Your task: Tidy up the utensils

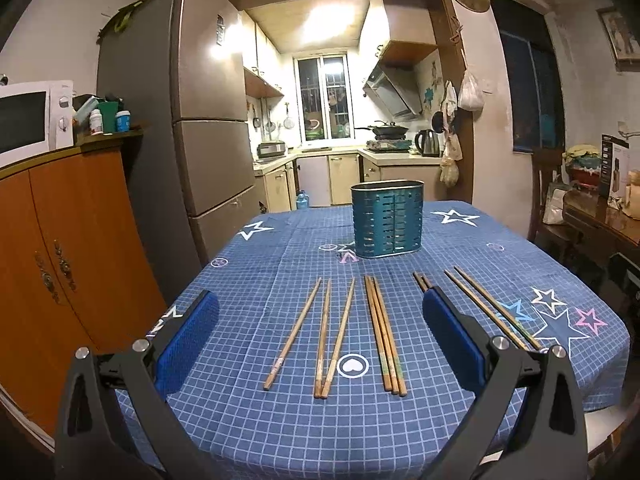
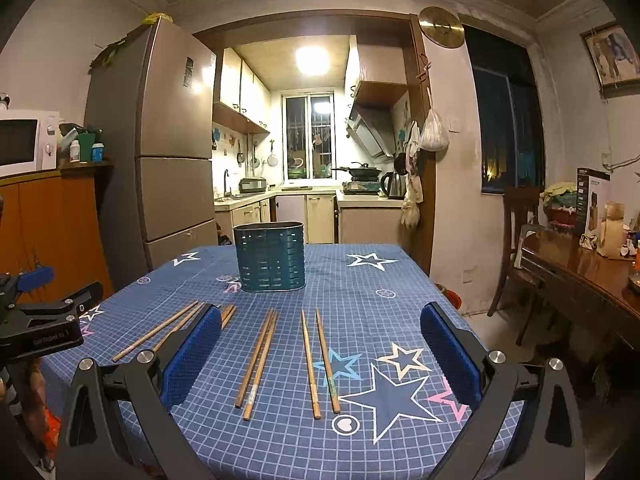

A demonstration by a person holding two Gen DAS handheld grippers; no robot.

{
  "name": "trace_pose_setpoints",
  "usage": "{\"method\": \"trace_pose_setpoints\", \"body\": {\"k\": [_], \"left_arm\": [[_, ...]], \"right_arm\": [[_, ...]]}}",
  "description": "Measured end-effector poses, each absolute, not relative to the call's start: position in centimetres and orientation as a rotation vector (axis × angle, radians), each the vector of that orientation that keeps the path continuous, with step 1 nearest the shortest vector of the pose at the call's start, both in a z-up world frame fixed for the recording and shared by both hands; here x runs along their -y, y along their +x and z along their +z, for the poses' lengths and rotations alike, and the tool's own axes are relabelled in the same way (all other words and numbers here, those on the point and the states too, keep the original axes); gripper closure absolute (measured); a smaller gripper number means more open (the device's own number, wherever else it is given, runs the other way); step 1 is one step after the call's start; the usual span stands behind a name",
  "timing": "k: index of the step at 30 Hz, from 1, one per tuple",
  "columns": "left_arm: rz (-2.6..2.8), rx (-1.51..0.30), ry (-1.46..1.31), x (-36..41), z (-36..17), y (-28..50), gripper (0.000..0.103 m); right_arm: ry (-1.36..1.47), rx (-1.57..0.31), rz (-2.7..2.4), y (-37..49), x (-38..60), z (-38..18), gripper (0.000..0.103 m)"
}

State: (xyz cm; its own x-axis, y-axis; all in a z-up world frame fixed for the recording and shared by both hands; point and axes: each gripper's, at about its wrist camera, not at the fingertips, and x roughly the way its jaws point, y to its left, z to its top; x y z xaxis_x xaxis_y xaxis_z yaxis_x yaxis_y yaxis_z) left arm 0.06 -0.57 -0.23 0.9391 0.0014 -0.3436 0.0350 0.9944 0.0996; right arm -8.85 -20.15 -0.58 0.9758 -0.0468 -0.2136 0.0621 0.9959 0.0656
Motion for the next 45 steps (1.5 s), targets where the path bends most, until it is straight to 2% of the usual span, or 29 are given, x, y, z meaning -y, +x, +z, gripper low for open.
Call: {"method": "trace_pose_setpoints", "body": {"k": [14, 29, 36, 45], "left_arm": [[-0.004, -0.373, 0.075, -0.7, -1.5, 1.5, 0.005], [0.003, -0.436, 0.094, -2.0, -3.1, 3.6, 0.005], [0.005, -0.309, 0.061, -2.0, -1.0, 1.7, 0.005], [0.009, -0.158, 0.020, -2.4, 1.1, -1.6, 0.005]], "right_arm": [[0.027, -0.163, -0.061, -8.8, 20.1, -1.9, 0.003], [0.024, -0.220, 0.000, -6.3, 19.3, -3.4, 0.003], [0.072, -0.104, -0.008, -7.4, 19.3, -1.5, 0.003], [0.095, -0.077, 0.009, -8.0, 18.9, -0.9, 0.003]]}}
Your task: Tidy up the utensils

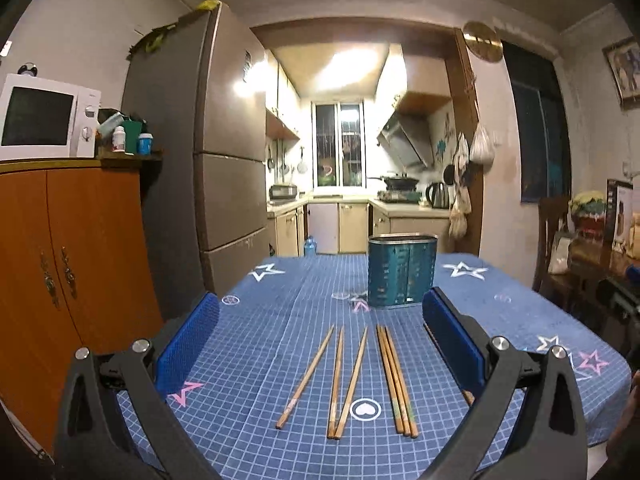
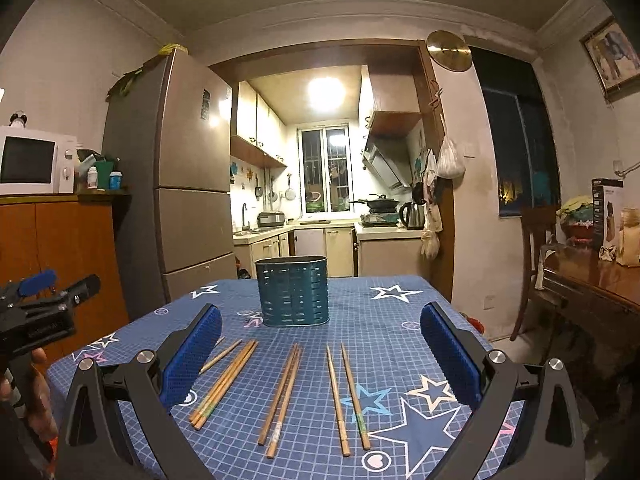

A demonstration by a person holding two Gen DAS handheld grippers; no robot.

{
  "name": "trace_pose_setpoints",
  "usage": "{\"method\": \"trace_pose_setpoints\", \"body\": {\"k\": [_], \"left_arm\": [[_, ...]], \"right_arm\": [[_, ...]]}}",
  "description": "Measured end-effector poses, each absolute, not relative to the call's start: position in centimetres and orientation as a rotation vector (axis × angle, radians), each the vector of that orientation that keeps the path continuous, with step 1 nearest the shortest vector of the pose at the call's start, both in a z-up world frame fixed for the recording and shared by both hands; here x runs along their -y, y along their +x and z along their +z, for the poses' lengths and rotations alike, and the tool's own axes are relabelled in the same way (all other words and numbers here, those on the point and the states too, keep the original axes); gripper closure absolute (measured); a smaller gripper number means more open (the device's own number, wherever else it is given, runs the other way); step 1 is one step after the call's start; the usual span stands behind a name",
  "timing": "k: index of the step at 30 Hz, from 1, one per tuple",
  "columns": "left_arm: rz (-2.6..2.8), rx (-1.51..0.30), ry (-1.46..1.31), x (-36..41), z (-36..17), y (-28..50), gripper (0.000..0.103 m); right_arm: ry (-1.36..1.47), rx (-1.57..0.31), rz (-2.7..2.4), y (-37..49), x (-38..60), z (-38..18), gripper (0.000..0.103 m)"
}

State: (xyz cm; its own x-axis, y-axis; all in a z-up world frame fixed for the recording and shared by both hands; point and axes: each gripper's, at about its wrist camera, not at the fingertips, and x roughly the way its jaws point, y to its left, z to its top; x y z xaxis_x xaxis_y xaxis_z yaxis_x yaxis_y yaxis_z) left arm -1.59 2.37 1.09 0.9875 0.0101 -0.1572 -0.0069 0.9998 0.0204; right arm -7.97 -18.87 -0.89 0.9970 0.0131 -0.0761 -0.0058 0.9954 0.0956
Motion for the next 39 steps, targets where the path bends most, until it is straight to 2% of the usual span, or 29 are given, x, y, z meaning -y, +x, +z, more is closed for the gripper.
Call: {"method": "trace_pose_setpoints", "body": {"k": [21, 31, 33, 34, 35, 37, 38, 39], "left_arm": [[-0.014, -0.129, 0.025, -1.6, 1.3, -2.1, 0.005], [-0.039, -0.216, 0.045, -3.5, -0.6, -0.5, 0.005], [-0.036, -0.260, 0.049, -5.2, -1.9, 0.0, 0.005], [-0.039, -0.294, 0.053, -6.3, -2.9, 0.3, 0.005], [-0.036, -0.320, 0.058, -6.9, -3.6, 0.5, 0.005], [-0.033, -0.374, 0.073, -8.2, -5.3, 0.9, 0.007], [-0.034, -0.412, 0.078, -8.8, -6.3, 1.2, 0.014], [-0.043, -0.449, 0.075, -9.3, -7.3, 1.6, 0.023]], "right_arm": [[0.089, -0.071, 0.010, -8.7, 18.8, -0.1, 0.003], [0.066, -0.142, 0.085, -8.1, 18.3, -1.7, 0.004], [0.056, -0.182, 0.129, -8.0, 17.5, -2.7, 0.009], [0.046, -0.217, 0.158, -8.0, 17.0, -3.6, 0.020], [0.043, -0.253, 0.176, -7.8, 16.8, -4.5, 0.041], [0.076, -0.361, 0.216, -6.8, 17.0, -7.2, 0.060], [0.085, -0.418, 0.222, -6.0, 17.0, -8.5, 0.070], [0.085, -0.471, 0.227, -5.1, 17.0, -9.8, 0.075]]}}
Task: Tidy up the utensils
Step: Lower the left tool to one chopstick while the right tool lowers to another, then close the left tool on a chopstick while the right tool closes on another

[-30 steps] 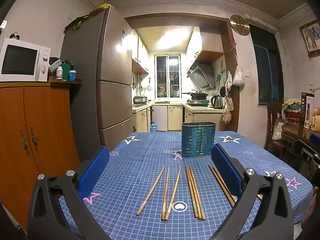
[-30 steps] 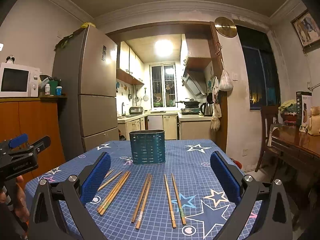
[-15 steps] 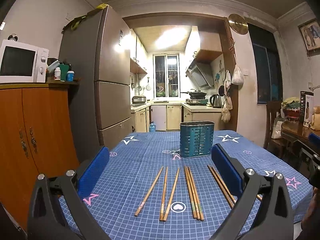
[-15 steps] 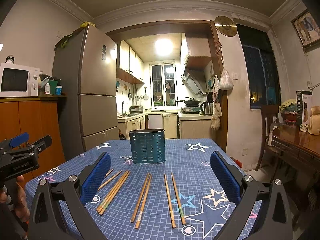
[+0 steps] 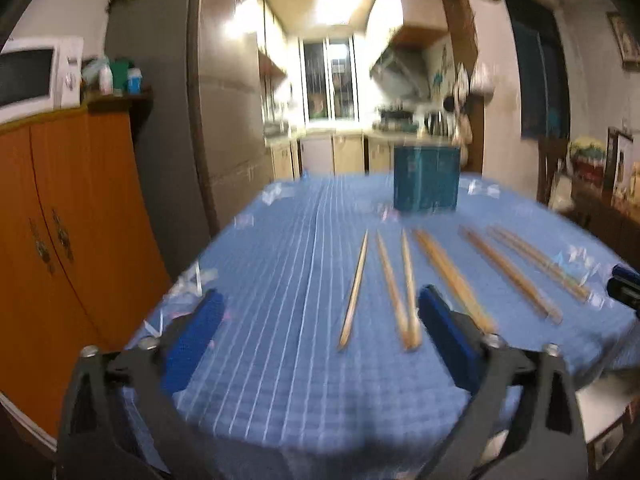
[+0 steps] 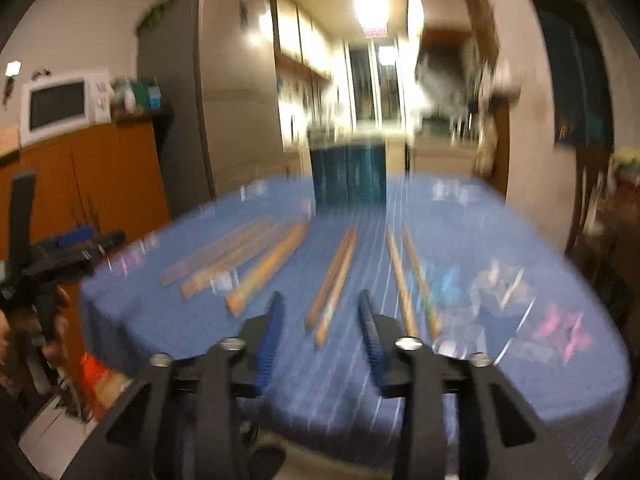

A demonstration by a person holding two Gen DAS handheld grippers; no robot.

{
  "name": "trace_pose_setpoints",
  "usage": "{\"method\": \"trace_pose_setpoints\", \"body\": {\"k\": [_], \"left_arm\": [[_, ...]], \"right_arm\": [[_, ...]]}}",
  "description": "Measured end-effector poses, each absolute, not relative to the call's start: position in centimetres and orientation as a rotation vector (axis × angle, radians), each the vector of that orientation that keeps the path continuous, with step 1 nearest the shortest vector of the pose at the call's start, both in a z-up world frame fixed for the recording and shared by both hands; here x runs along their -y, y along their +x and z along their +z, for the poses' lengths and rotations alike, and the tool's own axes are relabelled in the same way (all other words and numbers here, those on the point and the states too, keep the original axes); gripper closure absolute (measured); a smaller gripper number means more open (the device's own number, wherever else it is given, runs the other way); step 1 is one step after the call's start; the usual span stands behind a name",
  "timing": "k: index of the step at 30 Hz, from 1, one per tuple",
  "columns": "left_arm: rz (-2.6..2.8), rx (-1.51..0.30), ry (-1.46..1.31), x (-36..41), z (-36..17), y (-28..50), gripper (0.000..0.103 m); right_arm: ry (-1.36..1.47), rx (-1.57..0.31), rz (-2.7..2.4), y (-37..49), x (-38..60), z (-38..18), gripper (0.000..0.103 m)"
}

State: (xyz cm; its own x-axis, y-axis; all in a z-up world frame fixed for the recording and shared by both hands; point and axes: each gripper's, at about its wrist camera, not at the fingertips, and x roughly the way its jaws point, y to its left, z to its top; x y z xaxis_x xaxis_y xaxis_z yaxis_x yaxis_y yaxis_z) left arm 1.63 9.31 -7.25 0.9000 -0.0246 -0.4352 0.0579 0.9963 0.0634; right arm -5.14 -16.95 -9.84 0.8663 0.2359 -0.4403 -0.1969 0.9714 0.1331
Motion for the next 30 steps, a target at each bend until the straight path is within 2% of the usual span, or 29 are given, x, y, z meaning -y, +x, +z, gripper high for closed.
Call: {"method": "trace_pose_setpoints", "body": {"k": [1, 3, 12, 16, 19, 21, 30], "left_arm": [[-0.052, -0.486, 0.068, -9.8, -8.1, 2.1, 0.026], [-0.069, -0.527, 0.054, -10.1, -9.2, 2.8, 0.035], [-0.133, -0.598, 0.075, -9.5, -11.5, 5.0, 0.036], [-0.166, -0.612, 0.067, -9.1, -12.0, 5.8, 0.043], [-0.191, -0.629, 0.051, -9.1, -12.3, 6.7, 0.058], [-0.222, -0.642, 0.037, -9.1, -12.5, 7.3, 0.072], [-0.217, -0.619, 0.076, -8.2, -13.0, 7.8, 0.076]], "right_arm": [[0.088, -0.505, 0.238, -4.6, 16.8, -10.8, 0.079], [0.083, -0.540, 0.257, -3.5, 16.2, -11.9, 0.079], [0.042, -0.563, 0.243, -0.6, 14.4, -13.0, 0.079], [0.038, -0.551, 0.234, -0.5, 14.4, -13.1, 0.081], [0.041, -0.547, 0.227, -0.5, 14.5, -13.1, 0.082], [0.040, -0.541, 0.221, -0.6, 14.6, -13.1, 0.084], [0.023, -0.530, 0.209, -0.8, 14.4, -13.3, 0.084]]}}
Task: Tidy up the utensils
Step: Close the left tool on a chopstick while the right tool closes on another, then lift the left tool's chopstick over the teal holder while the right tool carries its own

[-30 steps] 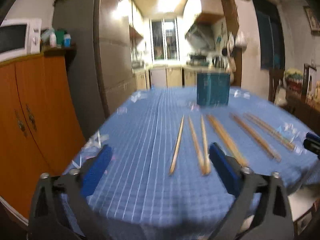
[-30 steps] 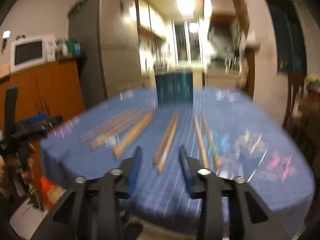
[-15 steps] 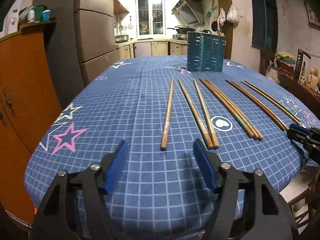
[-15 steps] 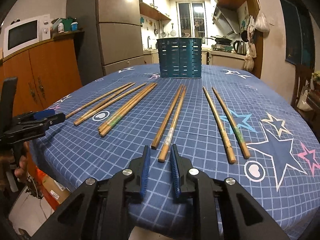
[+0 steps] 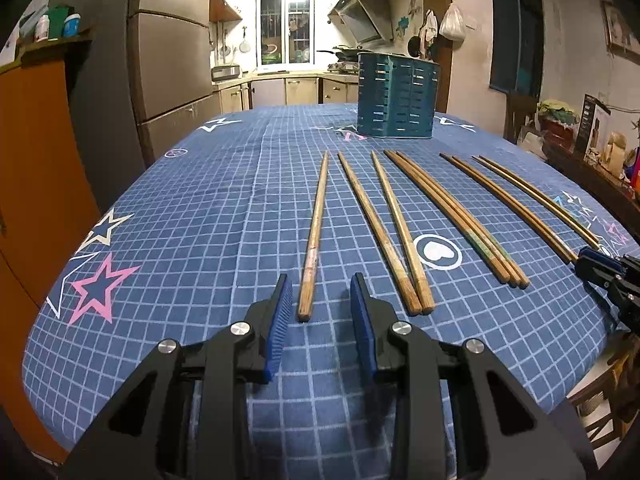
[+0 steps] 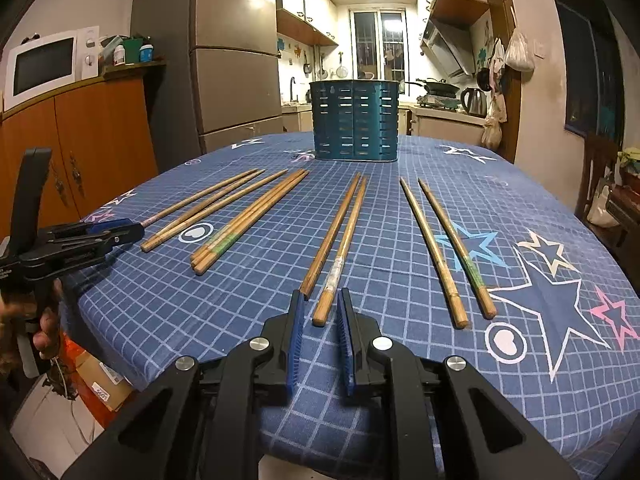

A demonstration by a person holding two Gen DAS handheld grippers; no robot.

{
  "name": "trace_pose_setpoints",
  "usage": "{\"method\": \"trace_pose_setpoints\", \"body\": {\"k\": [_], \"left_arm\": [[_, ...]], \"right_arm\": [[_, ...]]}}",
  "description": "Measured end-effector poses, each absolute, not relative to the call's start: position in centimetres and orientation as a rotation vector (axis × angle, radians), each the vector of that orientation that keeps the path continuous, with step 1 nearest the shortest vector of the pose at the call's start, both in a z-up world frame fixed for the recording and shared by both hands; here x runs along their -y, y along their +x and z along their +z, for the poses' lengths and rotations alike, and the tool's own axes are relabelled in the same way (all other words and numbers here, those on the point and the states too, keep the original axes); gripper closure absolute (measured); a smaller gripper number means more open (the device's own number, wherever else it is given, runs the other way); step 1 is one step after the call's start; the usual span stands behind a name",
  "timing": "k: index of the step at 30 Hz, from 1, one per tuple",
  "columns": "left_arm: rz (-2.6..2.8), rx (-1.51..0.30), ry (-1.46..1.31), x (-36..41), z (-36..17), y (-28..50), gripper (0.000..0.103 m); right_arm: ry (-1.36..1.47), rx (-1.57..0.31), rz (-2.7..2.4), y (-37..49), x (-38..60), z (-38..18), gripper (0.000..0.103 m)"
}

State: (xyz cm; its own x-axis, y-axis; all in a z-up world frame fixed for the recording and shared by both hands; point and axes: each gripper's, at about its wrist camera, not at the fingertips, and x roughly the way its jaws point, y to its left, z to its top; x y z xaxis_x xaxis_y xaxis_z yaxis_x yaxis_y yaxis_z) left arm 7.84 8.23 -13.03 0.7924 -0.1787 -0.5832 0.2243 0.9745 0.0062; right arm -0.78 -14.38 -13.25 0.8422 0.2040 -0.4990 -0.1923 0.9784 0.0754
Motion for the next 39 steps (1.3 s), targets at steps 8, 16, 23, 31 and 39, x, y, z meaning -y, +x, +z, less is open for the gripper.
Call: {"method": "trace_pose_setpoints", "body": {"k": [8, 16, 23, 31, 39], "left_arm": [[-0.175, -0.594, 0.058, -8.1, -13.2, 6.8, 0.098], [-0.166, -0.557, 0.031, -8.7, -11.5, 5.5, 0.098], [-0.172, -0.457, 0.024, -9.2, -7.4, 3.7, 0.098], [-0.185, -0.355, 0.046, -8.5, -1.8, 4.3, 0.098], [-0.213, -0.323, 0.046, -7.8, 1.6, 7.2, 0.098]], "right_arm": [[0.032, -0.509, 0.190, -1.3, 14.4, -13.4, 0.093], [0.058, -0.439, 0.174, -2.6, 15.4, -11.7, 0.095], [0.024, -0.324, 0.165, -4.0, 16.2, -7.4, 0.095], [0.000, -0.243, 0.205, -3.0, 17.3, -2.3, 0.095], [0.028, -0.256, 0.271, 0.4, 18.6, 1.8, 0.095]]}}
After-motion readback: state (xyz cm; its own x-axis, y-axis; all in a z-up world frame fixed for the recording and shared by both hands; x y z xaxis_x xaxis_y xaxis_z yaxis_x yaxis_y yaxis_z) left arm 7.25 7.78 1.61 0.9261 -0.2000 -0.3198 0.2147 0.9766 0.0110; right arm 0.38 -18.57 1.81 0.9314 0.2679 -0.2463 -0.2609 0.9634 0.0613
